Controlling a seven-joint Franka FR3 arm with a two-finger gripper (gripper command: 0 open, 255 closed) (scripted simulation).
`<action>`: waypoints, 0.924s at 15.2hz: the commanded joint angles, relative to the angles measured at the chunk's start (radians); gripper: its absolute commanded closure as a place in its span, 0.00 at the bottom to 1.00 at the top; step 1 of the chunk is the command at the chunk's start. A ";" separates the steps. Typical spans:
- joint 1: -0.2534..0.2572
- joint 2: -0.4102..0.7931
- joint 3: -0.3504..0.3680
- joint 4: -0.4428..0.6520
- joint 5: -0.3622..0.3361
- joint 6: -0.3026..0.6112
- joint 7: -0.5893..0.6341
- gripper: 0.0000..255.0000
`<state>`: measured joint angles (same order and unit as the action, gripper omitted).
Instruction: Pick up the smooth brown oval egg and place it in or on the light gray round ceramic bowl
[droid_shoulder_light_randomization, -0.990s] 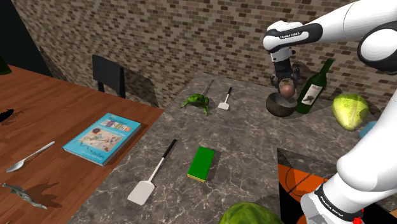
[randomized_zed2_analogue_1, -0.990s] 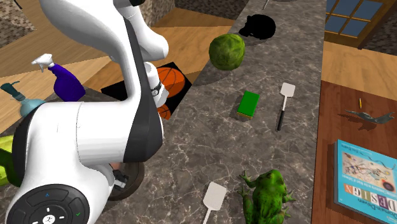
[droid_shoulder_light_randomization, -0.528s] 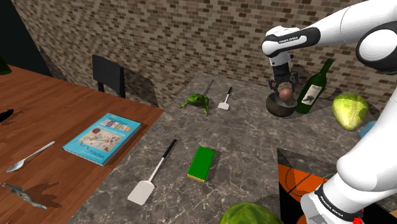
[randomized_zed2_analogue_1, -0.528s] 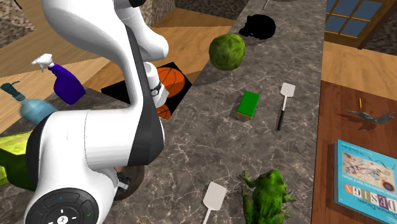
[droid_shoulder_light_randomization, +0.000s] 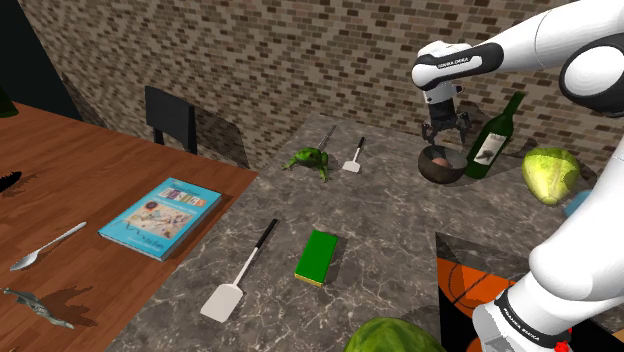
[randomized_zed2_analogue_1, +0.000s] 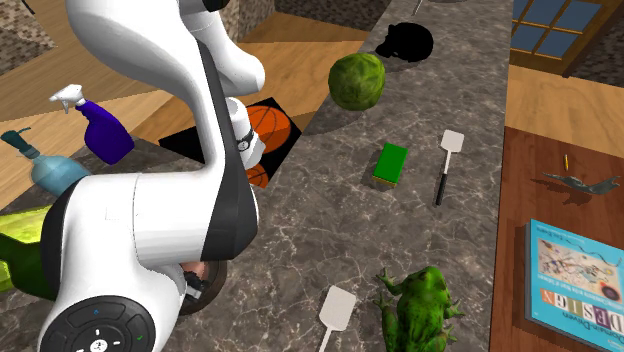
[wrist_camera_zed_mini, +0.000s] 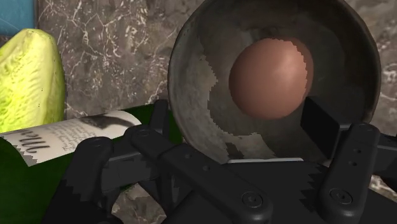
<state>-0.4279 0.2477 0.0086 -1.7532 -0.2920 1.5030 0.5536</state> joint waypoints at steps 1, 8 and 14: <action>0.000 0.000 0.000 0.000 0.000 0.000 0.000 0.00; 0.020 0.054 0.009 0.185 0.006 -0.133 -0.011 0.00; 0.020 0.054 0.009 0.185 0.006 -0.133 -0.011 0.00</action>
